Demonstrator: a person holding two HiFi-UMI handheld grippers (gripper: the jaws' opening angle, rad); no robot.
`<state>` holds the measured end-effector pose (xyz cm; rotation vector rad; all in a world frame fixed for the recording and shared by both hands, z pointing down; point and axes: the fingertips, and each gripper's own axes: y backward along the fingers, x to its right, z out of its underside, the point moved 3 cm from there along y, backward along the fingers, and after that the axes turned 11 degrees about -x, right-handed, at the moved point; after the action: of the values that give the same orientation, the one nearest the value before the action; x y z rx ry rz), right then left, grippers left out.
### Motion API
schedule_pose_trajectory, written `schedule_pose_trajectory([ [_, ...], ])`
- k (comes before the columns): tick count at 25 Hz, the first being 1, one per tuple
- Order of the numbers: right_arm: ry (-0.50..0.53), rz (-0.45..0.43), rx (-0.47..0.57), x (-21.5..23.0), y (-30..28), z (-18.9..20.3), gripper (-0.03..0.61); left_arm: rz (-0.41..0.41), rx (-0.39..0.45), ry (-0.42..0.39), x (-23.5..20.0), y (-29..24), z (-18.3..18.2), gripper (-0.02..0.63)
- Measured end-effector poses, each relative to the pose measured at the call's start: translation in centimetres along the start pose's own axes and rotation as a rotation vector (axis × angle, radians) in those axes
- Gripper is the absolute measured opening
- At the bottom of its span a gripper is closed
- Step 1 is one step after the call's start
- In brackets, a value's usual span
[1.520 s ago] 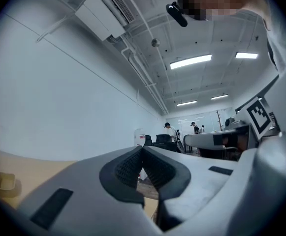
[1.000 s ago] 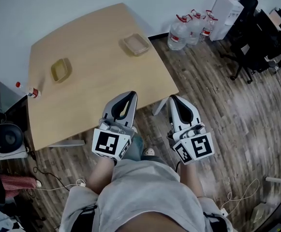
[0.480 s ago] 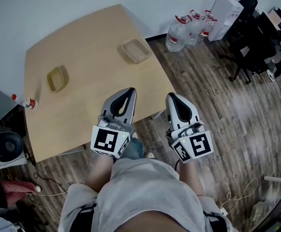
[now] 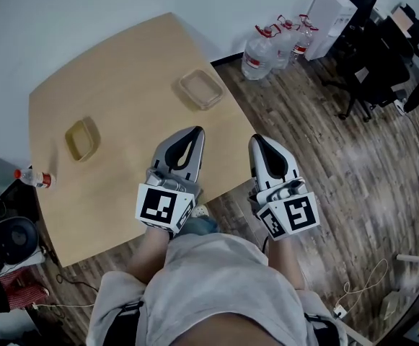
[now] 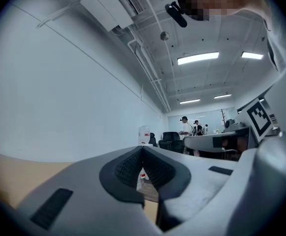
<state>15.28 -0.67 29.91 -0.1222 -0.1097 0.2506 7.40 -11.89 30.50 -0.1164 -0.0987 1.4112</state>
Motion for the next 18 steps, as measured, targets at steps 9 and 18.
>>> schedule_pose_trajectory([
  [9, 0.007, 0.046, -0.002, 0.1, -2.8, 0.1, 0.011, 0.035, 0.012, 0.025, -2.9, -1.7, 0.9, 0.015],
  [18, 0.025, 0.042, -0.009, 1.1, -4.8, -0.6, 0.011, -0.006, 0.013, 0.05, -4.9, -2.3, 1.0, 0.015],
])
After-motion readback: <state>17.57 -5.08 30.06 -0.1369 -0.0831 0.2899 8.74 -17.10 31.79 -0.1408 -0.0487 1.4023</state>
